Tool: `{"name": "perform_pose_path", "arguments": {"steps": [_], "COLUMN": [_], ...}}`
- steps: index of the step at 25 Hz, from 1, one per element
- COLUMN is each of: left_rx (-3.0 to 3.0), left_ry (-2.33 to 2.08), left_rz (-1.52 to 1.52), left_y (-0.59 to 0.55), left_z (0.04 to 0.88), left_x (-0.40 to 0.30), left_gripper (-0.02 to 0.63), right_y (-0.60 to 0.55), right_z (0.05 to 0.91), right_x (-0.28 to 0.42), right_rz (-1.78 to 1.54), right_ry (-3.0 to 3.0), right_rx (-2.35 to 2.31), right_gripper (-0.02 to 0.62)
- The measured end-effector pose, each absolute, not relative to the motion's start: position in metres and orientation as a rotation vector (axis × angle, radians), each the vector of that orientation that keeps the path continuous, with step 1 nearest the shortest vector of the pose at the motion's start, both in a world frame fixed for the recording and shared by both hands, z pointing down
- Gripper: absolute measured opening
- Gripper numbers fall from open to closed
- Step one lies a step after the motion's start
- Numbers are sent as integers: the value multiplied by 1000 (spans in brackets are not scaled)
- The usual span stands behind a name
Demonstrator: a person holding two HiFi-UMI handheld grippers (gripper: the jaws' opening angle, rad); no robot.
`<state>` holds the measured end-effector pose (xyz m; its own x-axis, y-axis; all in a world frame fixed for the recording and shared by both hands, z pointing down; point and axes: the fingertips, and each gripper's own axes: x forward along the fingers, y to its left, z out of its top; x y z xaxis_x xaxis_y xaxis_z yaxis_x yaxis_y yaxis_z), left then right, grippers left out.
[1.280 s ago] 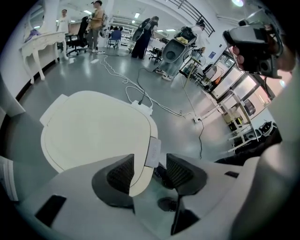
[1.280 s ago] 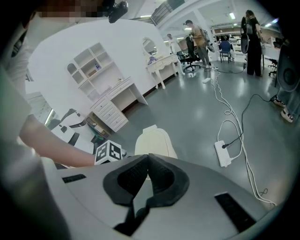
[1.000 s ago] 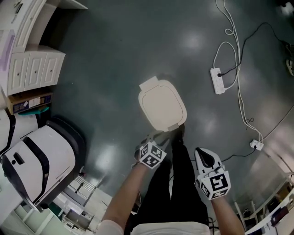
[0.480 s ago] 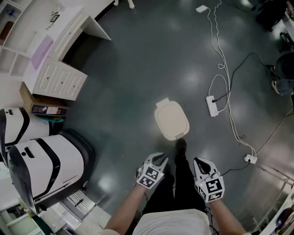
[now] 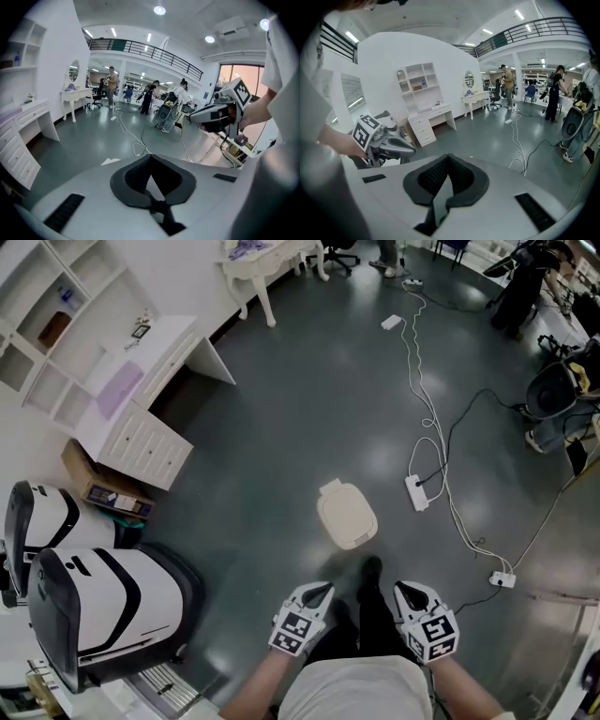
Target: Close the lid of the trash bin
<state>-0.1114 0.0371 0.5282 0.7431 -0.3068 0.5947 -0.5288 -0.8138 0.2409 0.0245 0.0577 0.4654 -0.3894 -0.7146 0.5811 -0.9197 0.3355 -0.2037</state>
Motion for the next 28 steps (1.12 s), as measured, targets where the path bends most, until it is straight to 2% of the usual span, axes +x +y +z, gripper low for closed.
{"name": "perform_pose_path", "arguments": {"steps": [11,22,28], "left_rx": [2610,2571,2552], "left_ry": [-755,-974,-1018], "left_rz": [495,325,274], "left_y": [85,120,129], "left_z": [411,352,340], "left_x": [-109,-113,-117], "left_gripper": [15,15,14], "right_y": [115,138,142], "right_z": [376,321,311], "right_x": [58,96,94], "right_rz": [569,406,372], "right_ry": [-2287,-2387,-2438], "right_rx": [1545,1514,1495], "right_gripper": [12,12,12]}}
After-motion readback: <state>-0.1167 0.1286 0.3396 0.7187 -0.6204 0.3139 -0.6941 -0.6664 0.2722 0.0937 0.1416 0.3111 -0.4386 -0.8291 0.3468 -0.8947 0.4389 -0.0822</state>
